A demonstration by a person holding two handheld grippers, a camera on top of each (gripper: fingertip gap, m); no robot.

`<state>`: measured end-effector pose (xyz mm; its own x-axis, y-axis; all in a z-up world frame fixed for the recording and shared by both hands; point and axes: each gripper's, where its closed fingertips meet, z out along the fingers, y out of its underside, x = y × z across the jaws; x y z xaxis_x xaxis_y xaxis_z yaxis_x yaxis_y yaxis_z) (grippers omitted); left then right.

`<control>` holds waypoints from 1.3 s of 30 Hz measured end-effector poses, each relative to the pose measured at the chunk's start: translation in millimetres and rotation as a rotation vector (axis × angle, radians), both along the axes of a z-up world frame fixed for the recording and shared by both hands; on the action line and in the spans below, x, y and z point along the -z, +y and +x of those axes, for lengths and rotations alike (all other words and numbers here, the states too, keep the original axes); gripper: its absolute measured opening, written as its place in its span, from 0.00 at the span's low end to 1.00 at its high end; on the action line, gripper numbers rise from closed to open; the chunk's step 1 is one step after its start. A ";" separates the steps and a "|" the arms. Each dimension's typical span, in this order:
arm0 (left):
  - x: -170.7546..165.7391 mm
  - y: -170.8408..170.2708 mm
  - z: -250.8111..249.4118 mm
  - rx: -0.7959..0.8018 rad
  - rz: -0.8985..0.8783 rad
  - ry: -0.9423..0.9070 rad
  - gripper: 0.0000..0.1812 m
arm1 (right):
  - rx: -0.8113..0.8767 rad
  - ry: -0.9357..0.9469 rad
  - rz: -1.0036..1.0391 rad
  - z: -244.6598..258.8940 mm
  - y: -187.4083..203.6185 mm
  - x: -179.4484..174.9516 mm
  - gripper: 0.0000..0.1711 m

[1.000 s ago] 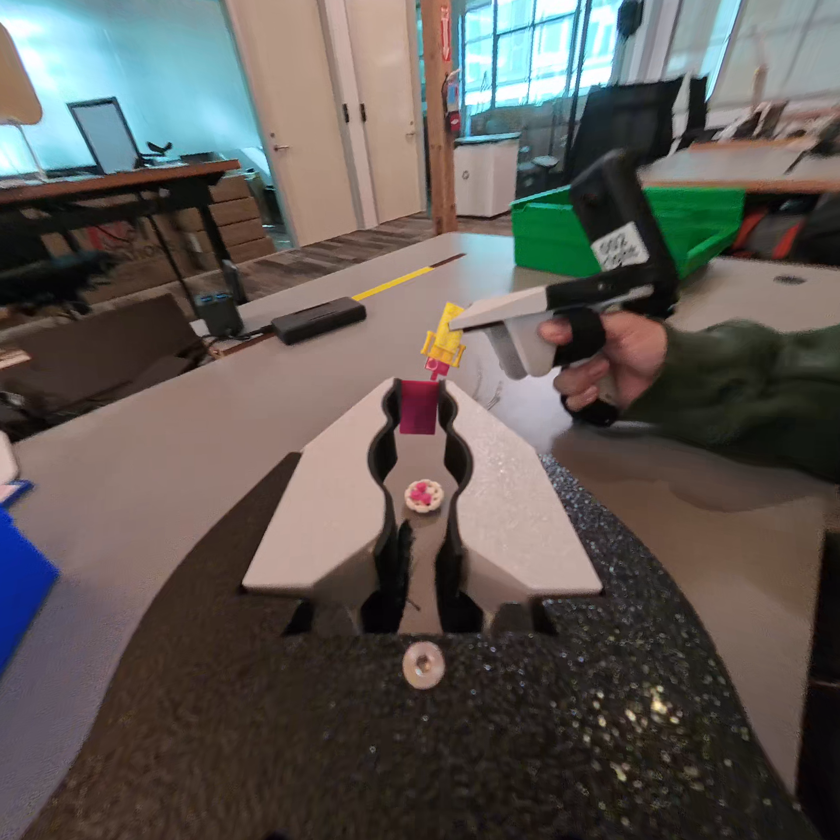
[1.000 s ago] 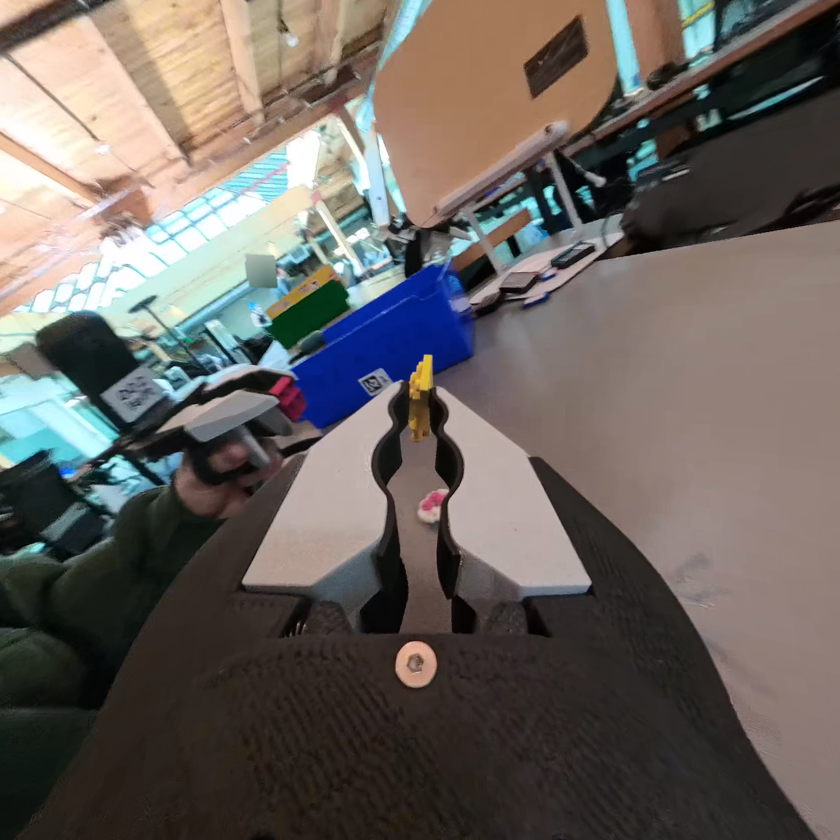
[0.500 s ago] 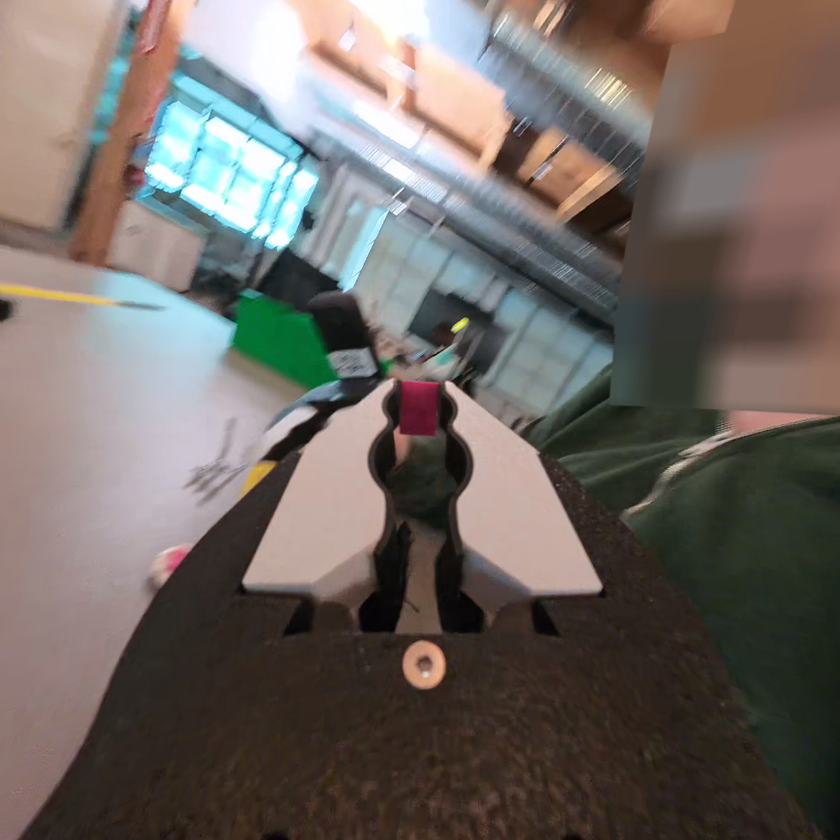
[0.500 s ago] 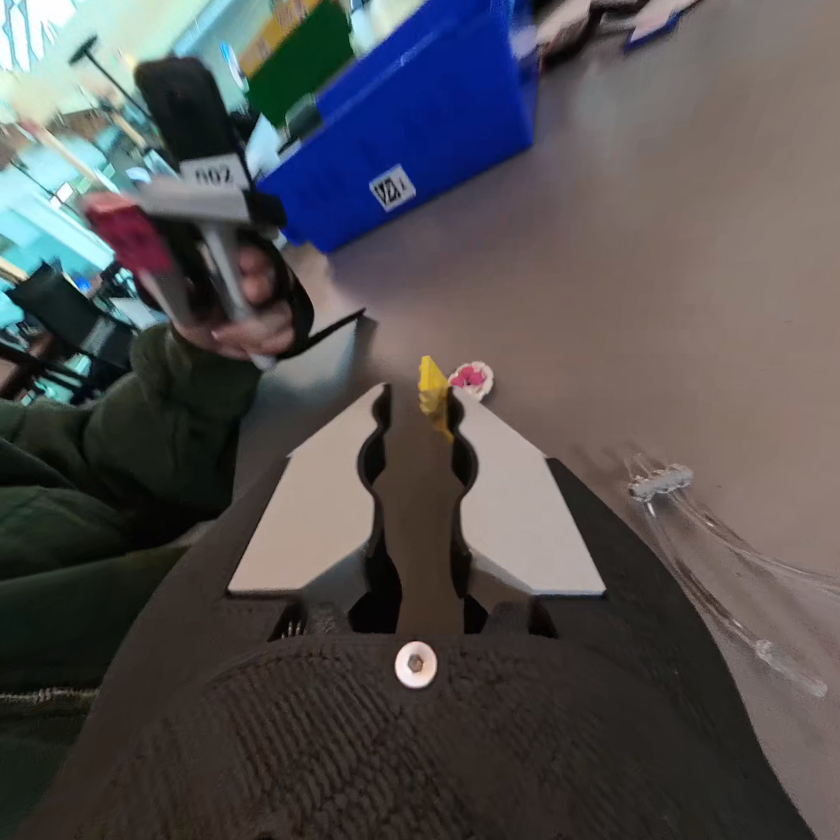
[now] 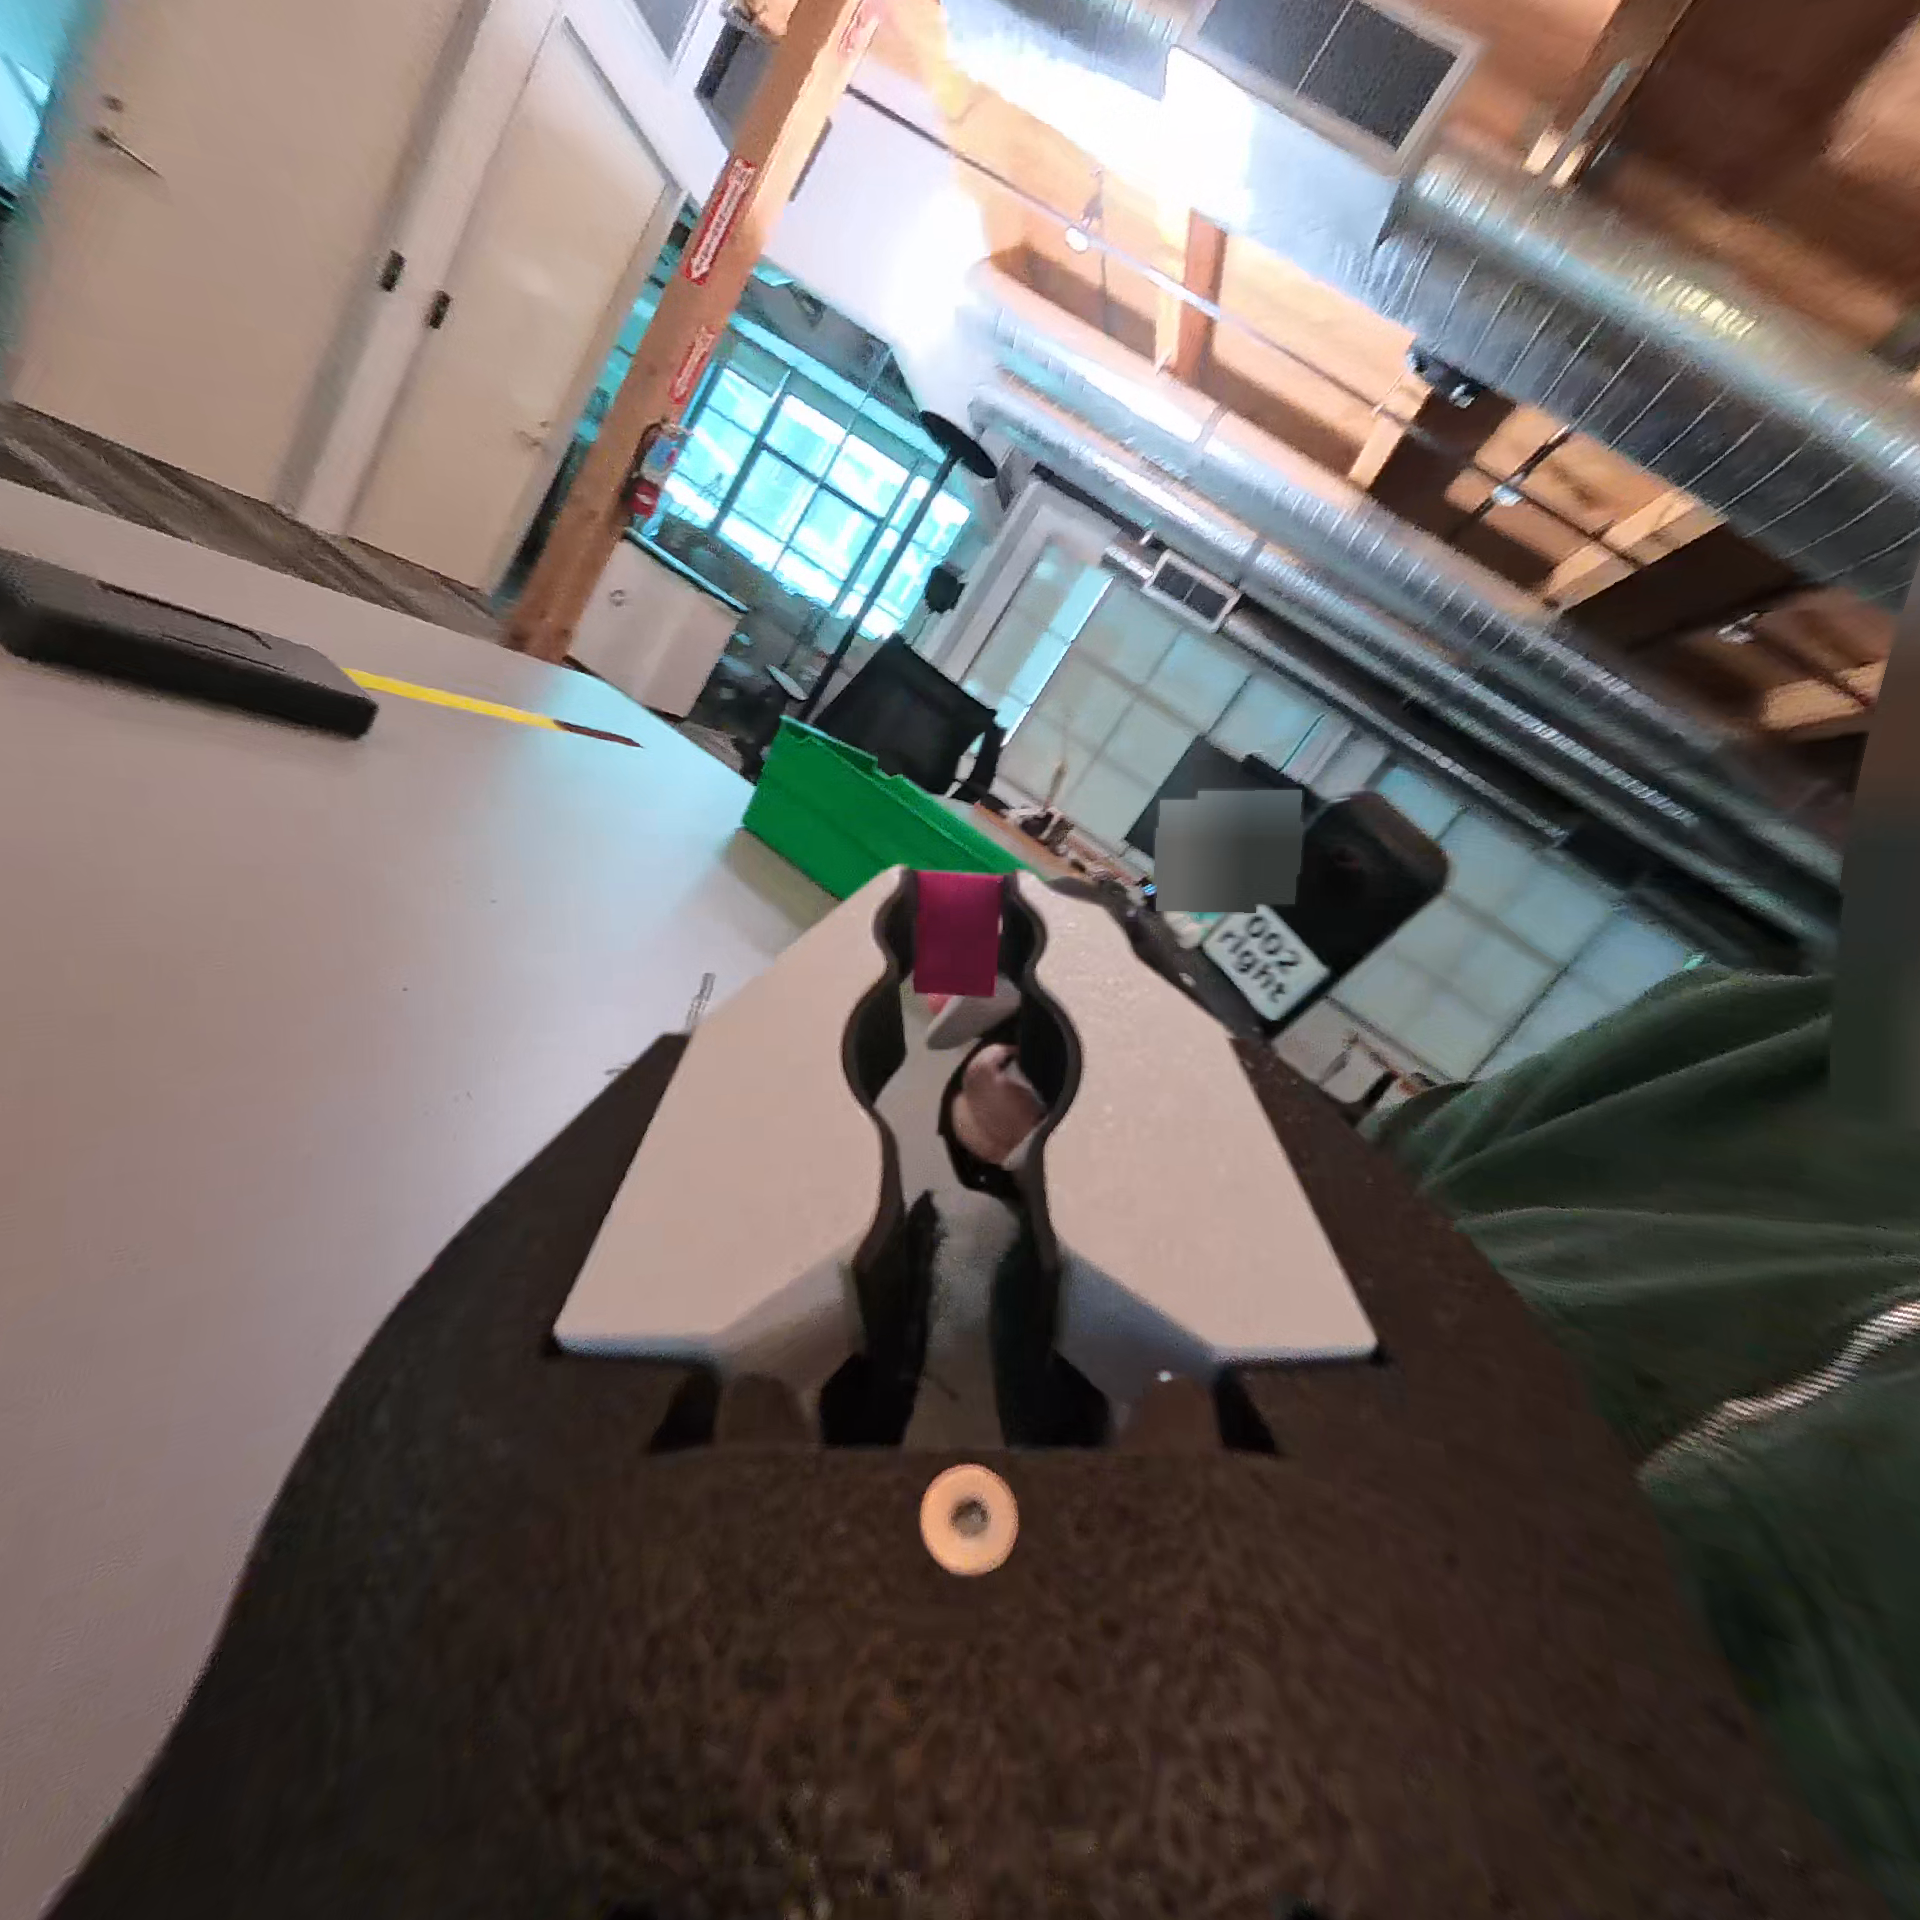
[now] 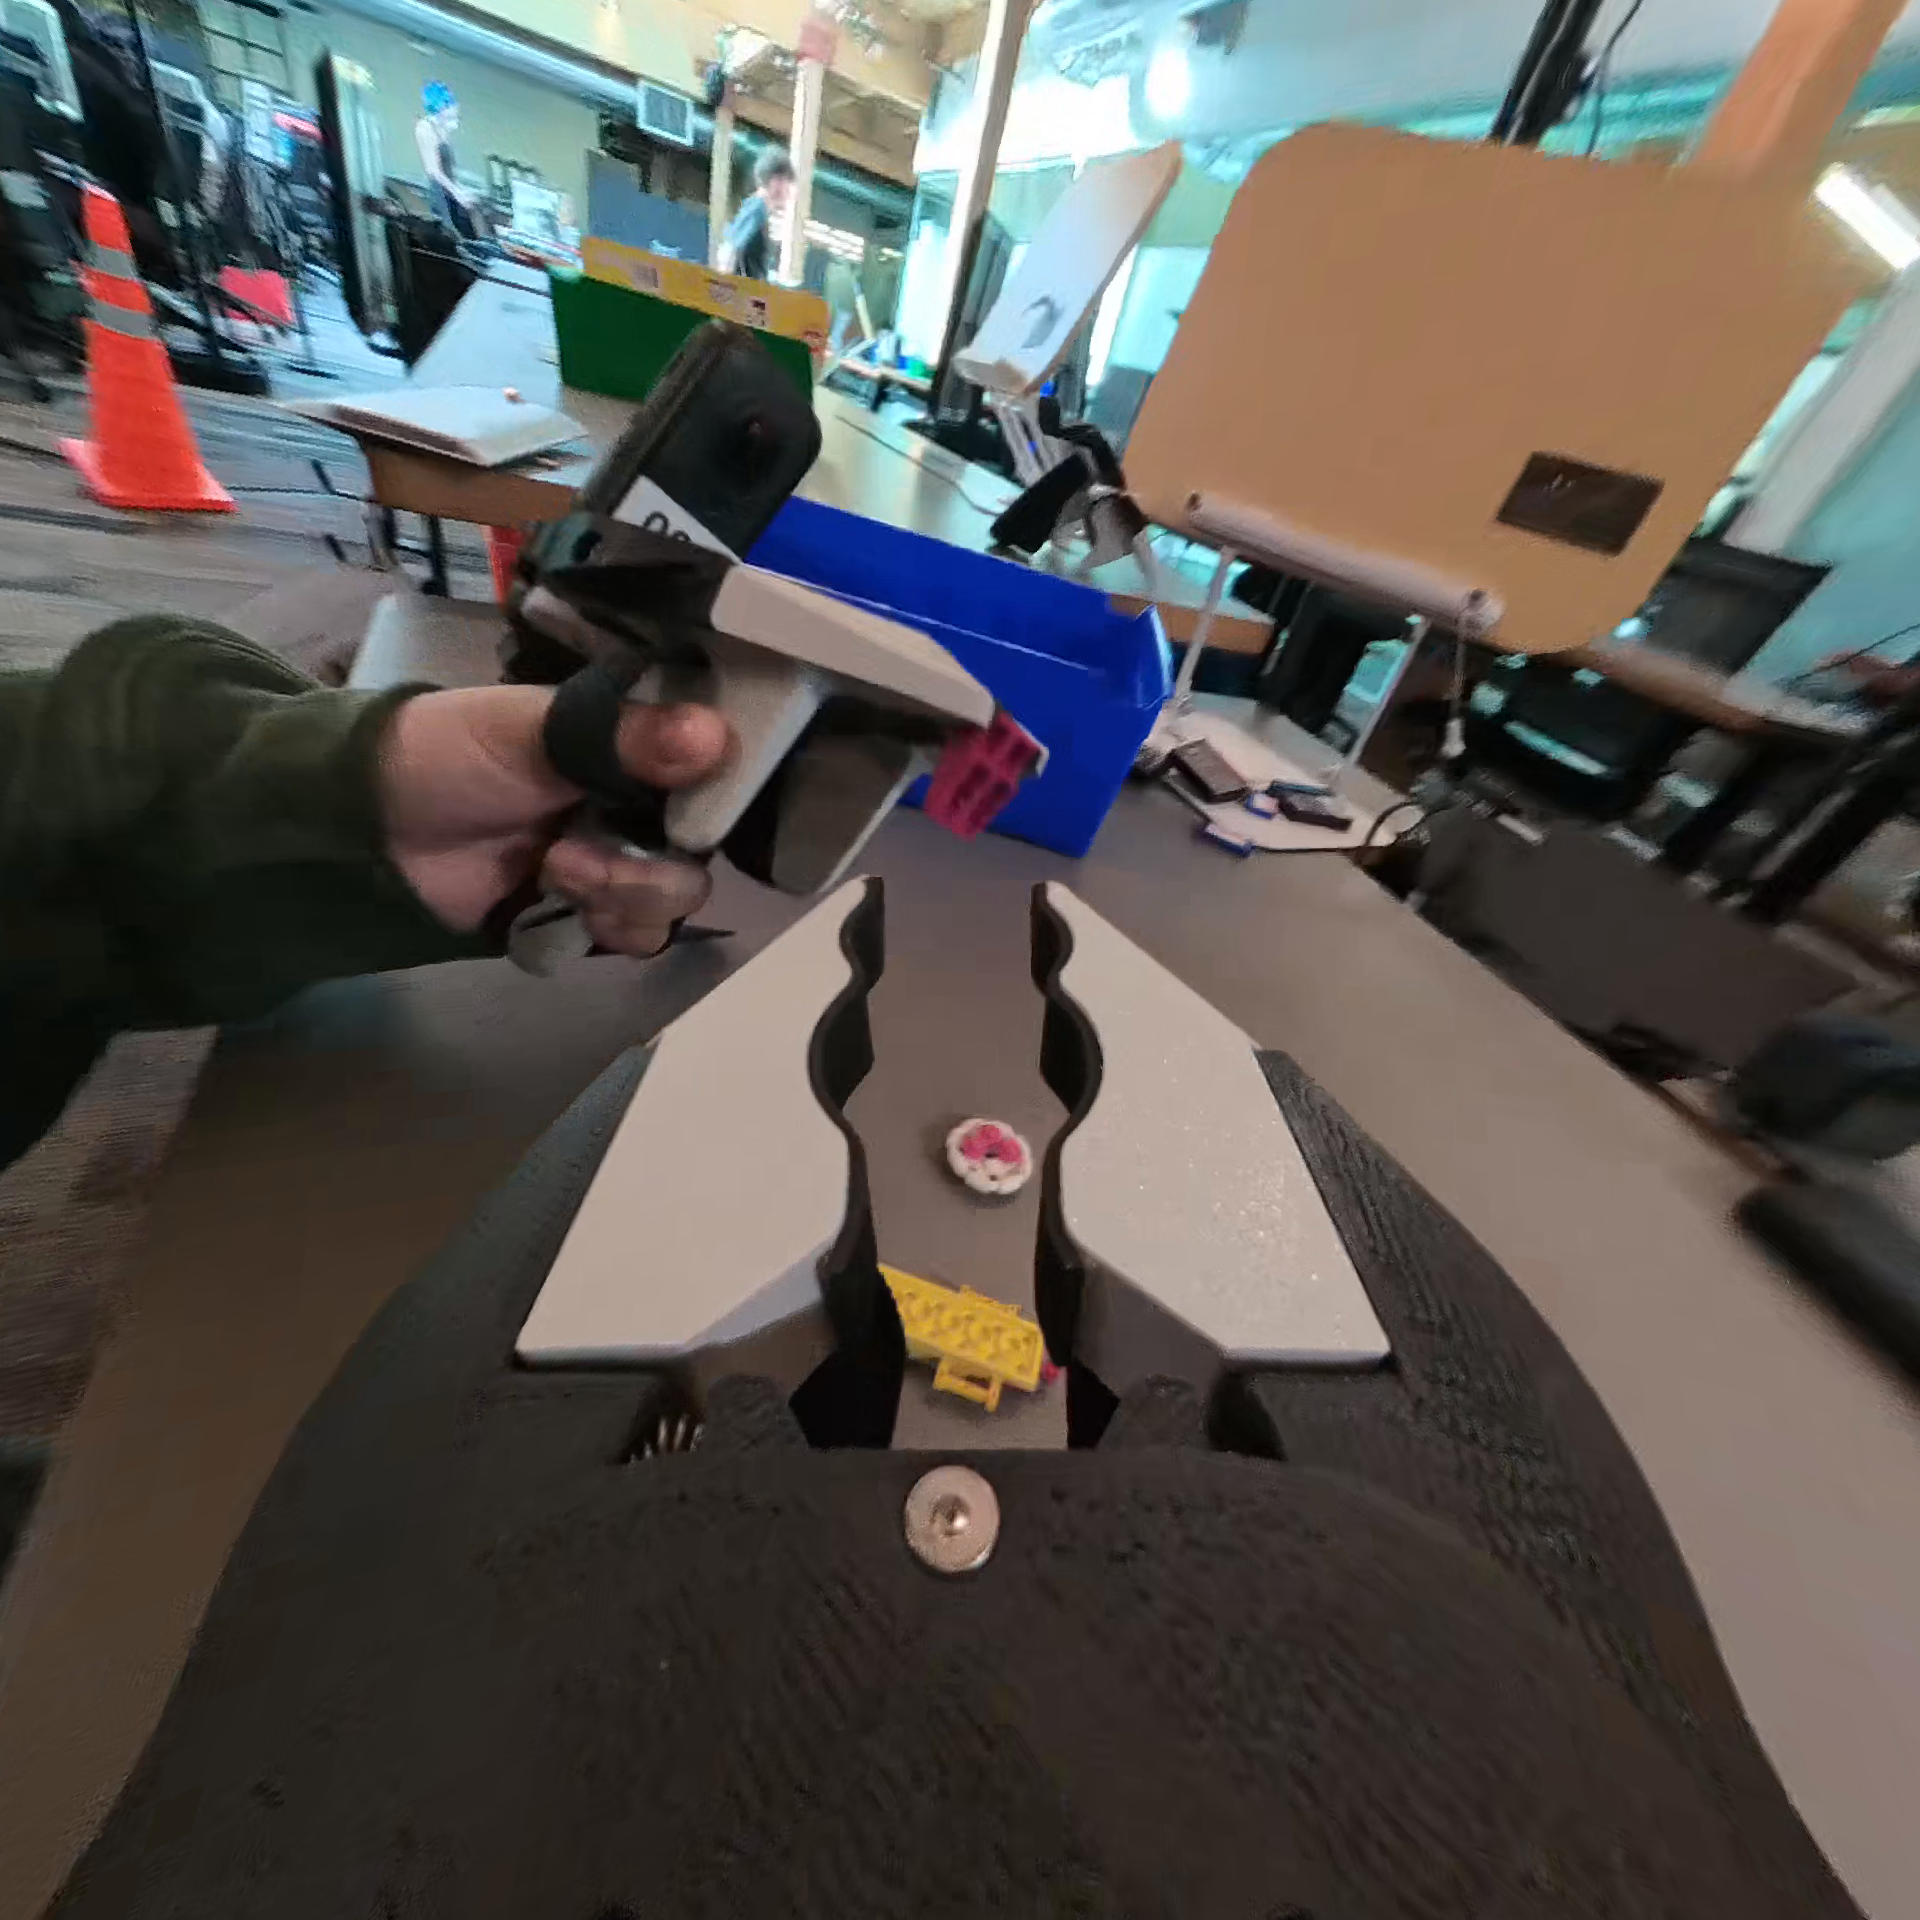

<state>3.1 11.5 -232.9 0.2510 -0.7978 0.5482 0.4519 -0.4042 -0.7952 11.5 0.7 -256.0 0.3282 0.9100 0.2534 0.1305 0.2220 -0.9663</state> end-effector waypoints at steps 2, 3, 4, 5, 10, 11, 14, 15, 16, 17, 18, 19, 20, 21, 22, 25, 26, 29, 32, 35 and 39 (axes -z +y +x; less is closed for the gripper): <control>5.0 2.4 12.6 -0.045 0.013 0.080 0.07 | 0.022 0.001 0.011 -0.9 0.4 0.3 0.14; 7.6 3.3 18.0 -0.070 0.026 0.122 0.07 | 0.026 -0.003 0.000 -1.4 1.1 2.1 0.12; 10.2 5.0 21.9 -0.100 0.034 0.161 0.07 | 0.046 -0.007 -0.009 -0.4 4.1 3.6 0.10; 11.6 7.2 23.9 -0.131 0.042 0.189 0.07 | 0.077 -0.005 -0.005 2.5 8.8 3.7 0.07; 11.5 9.5 25.5 -0.162 0.039 0.219 0.07 | 0.057 0.056 -0.087 9.3 15.5 1.7 0.02; 12.5 9.7 24.4 -0.161 0.031 0.218 0.08 | 0.021 0.084 -0.143 9.4 15.1 1.6 0.02; 11.6 8.1 22.4 -0.113 -0.021 0.141 0.09 | -0.107 0.191 -0.350 9.1 12.4 0.3 0.01; 12.0 8.0 21.6 -0.090 -0.049 0.107 0.09 | -0.136 0.214 -0.402 9.2 12.4 0.7 0.01; 13.2 8.3 20.7 -0.071 -0.072 0.084 0.09 | -0.155 0.223 -0.439 8.7 12.8 2.2 0.01; 15.5 8.7 19.7 -0.063 -0.087 0.079 0.09 | -0.166 0.222 -0.464 7.7 12.9 4.3 0.01; 17.5 8.9 18.8 -0.060 -0.093 0.084 0.09 | -0.170 0.220 -0.474 6.8 12.8 5.8 0.01; 18.0 8.6 18.1 -0.059 -0.086 0.095 0.09 | -0.167 0.220 -0.473 6.6 13.3 6.0 0.02; 16.9 8.1 17.0 -0.061 -0.072 0.108 0.08 | -0.154 0.219 -0.462 7.4 15.0 5.7 0.02; 12.6 8.7 13.0 -0.076 -0.050 0.114 0.07 | -0.136 0.217 -0.447 9.4 17.6 5.5 0.01; 5.0 10.7 4.4 -0.108 -0.017 0.116 0.07 | -0.119 0.217 -0.437 11.7 20.3 5.3 0.02; -20.9 30.2 -51.1 -0.301 0.065 0.211 0.07 | -0.104 0.241 -0.455 17.1 25.6 3.8 0.03; -31.7 38.7 -77.5 -0.393 0.086 0.264 0.07 | -0.103 0.248 -0.467 17.9 26.7 3.8 0.03; -57.8 64.9 -173.7 -0.743 0.100 0.516 0.07 | -0.090 0.240 -0.475 18.2 28.7 6.0 0.03; -60.4 81.0 -269.8 -1.018 -0.039 0.774 0.07 | -0.086 0.216 -0.464 16.3 27.4 8.4 0.03; -33.6 87.8 -320.3 -1.019 -0.296 0.845 0.16 | -0.076 0.189 -0.452 15.1 27.2 11.4 0.03; -6.6 84.0 -342.8 -0.985 -0.495 0.781 0.35 | -0.074 0.189 -0.455 15.8 27.7 11.7 0.03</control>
<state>-339.6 95.5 -226.3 0.9755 0.1318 0.1760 0.2185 -0.4935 -0.8419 27.4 28.4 -267.7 0.2604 0.9372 -0.2321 -0.0562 -0.2253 -0.9727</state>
